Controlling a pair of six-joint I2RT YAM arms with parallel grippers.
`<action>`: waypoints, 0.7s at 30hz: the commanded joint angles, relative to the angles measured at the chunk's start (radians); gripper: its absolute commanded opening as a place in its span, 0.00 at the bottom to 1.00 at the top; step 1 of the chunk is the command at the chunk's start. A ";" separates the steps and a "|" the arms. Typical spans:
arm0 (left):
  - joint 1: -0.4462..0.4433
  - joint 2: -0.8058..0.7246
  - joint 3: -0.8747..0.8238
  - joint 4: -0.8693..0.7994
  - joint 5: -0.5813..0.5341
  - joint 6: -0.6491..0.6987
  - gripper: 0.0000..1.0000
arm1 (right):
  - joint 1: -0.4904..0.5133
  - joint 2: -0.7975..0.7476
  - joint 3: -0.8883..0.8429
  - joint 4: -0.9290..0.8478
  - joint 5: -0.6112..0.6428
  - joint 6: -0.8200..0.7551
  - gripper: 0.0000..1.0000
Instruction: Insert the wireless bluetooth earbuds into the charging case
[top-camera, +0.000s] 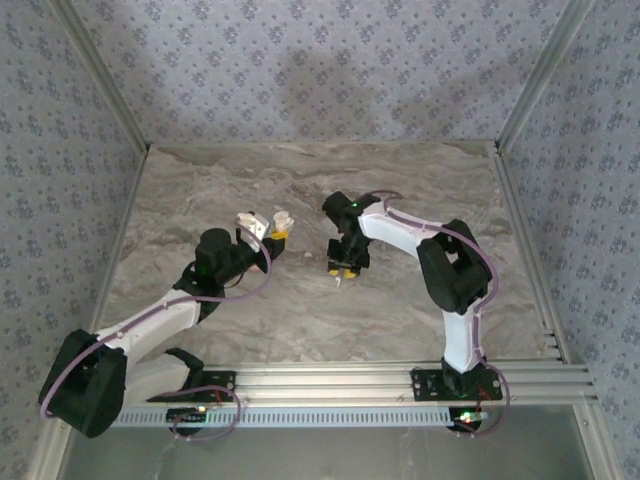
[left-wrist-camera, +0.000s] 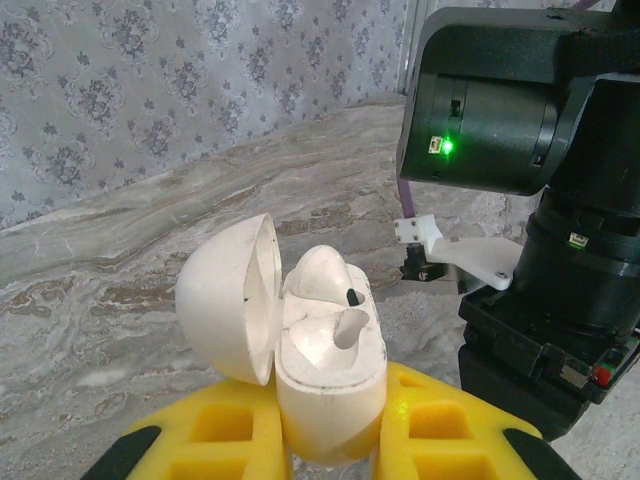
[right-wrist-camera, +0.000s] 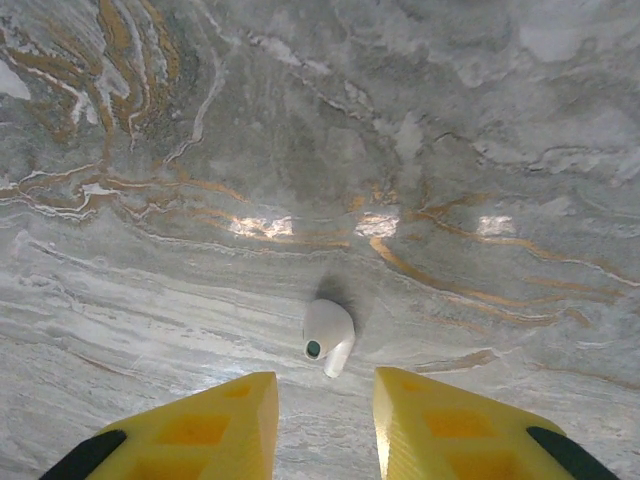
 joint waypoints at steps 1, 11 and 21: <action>0.006 -0.020 0.000 0.011 0.021 0.003 0.14 | 0.006 0.030 0.024 -0.016 -0.011 0.009 0.32; 0.008 -0.020 -0.003 0.010 0.020 0.001 0.14 | 0.012 0.067 0.025 0.013 -0.023 0.003 0.30; 0.008 -0.025 -0.002 0.006 0.015 0.003 0.14 | 0.013 0.089 0.026 0.029 -0.022 -0.005 0.27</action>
